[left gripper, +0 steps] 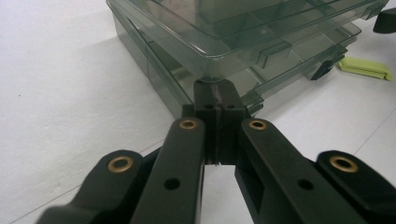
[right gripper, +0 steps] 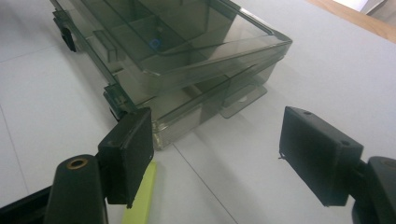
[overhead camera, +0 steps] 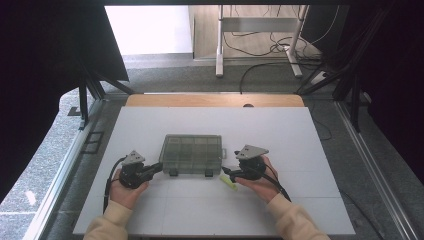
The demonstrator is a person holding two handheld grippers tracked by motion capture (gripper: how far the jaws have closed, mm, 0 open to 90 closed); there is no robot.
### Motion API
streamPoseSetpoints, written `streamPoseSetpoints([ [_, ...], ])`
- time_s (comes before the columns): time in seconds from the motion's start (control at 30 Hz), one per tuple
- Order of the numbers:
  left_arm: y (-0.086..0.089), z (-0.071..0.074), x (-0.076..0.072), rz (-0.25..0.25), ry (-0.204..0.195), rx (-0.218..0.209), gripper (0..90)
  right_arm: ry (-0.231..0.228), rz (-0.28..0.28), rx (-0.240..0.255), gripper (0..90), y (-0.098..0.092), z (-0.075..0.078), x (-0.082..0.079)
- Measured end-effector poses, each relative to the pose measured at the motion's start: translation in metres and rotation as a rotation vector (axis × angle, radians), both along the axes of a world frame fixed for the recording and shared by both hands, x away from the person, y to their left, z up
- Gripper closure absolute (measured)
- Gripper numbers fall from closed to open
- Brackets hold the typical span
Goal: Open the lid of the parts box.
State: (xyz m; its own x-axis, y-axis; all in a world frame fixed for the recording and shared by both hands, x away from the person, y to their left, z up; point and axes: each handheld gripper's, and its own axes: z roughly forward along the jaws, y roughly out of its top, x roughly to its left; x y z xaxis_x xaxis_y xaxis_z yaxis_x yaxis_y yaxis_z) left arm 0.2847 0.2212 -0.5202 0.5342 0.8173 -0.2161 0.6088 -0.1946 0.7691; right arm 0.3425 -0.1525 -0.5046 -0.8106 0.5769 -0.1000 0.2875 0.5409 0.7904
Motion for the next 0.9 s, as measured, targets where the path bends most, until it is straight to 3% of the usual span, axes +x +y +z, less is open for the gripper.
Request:
streamPoseSetpoints([
  [0.17,-0.001,0.000,0.001,0.000,0.002,-0.001,90.0,-0.003,0.012,0.006,25.9,0.004,-0.002,-0.001],
  [0.9,0.000,0.001,0.002,0.000,-0.003,-0.013,90.0,-0.093,0.023,0.047,30.1,0.018,0.000,0.007],
])
